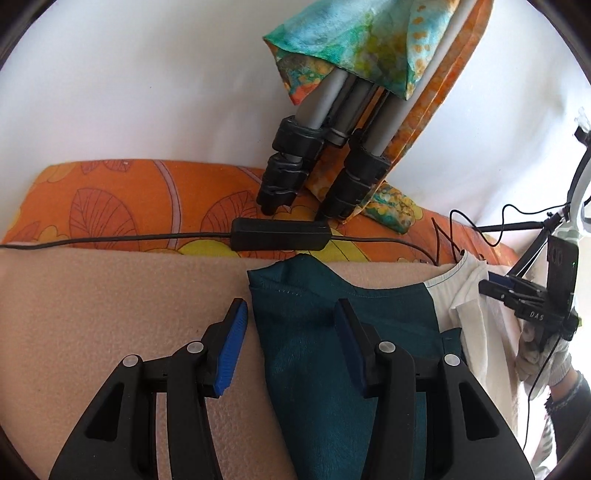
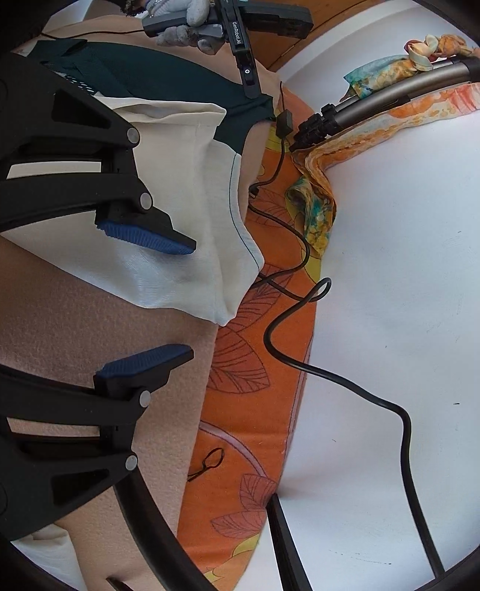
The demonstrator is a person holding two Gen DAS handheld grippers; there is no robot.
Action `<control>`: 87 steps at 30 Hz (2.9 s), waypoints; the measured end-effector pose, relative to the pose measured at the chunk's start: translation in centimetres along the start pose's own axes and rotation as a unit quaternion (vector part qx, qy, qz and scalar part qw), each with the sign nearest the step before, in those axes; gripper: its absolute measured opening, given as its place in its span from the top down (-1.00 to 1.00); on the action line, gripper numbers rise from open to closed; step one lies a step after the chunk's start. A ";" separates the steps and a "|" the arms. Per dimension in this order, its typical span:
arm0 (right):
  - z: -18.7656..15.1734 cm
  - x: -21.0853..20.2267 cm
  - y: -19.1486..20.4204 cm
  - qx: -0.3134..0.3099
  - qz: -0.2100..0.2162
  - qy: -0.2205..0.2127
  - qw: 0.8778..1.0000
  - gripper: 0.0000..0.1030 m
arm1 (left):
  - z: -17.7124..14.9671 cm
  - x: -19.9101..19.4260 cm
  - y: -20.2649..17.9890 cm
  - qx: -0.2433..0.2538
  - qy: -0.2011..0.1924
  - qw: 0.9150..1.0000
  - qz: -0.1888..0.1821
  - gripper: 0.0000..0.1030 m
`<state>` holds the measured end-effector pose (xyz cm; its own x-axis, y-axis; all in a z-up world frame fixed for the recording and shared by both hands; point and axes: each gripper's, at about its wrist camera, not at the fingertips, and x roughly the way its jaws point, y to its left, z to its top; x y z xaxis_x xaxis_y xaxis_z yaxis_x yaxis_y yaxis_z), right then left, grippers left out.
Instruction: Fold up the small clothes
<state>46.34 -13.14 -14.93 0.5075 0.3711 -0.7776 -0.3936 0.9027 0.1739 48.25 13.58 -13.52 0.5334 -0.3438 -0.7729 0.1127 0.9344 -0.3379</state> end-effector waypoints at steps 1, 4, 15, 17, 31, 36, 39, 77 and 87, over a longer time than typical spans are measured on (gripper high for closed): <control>0.1 0.2 0.2 -0.003 -0.002 -0.001 1.000 -0.04 | 0.0 0.1 -0.1 0.004 -0.002 1.000 0.005 0.13; 0.4 0.8 0.7 -0.010 -0.008 -0.003 1.000 -0.04 | 0.1 0.4 -0.4 0.005 -0.007 1.000 0.018 0.14; 0.5 0.0 2.5 -0.041 -0.026 -0.015 0.999 0.82 | -0.1 0.5 -1.0 0.010 -0.017 0.999 0.026 0.94; 0.7 -0.7 2.8 -0.044 -0.026 -0.022 0.998 0.88 | -0.1 0.0 -1.2 0.015 -0.025 0.999 0.016 0.96; 0.4 -8.2 5.8 -0.063 -0.008 -0.054 0.997 0.91 | -1.0 -6.4 -3.7 0.031 -0.059 0.998 -0.013 0.98; -0.7 -12.4 7.5 -0.072 -0.007 -0.066 0.995 0.91 | -1.9 -9.3 -6.3 0.045 -0.074 0.996 -0.016 0.98; -1.9 -15.1 8.7 -0.077 -0.007 -0.072 0.994 0.91 | -3.0 -11.6 -7.4 0.051 -0.079 0.995 -0.020 0.98; -29.3 -26.9 13.3 -0.096 -0.059 -0.039 0.993 0.90 | -29.2 -24.1 -9.1 0.086 -0.012 0.996 -0.027 0.75; -30.3 -23.7 5.5 0.220 0.144 -0.003 0.965 0.30 | -29.4 -22.6 -4.3 -0.152 0.014 0.977 -0.148 0.26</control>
<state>8.97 -23.58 -13.84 0.4311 0.6206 -0.6550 -0.1564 0.7663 0.6232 11.03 14.55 -10.39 0.4920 -0.6010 -0.6298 0.0027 0.7245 -0.6893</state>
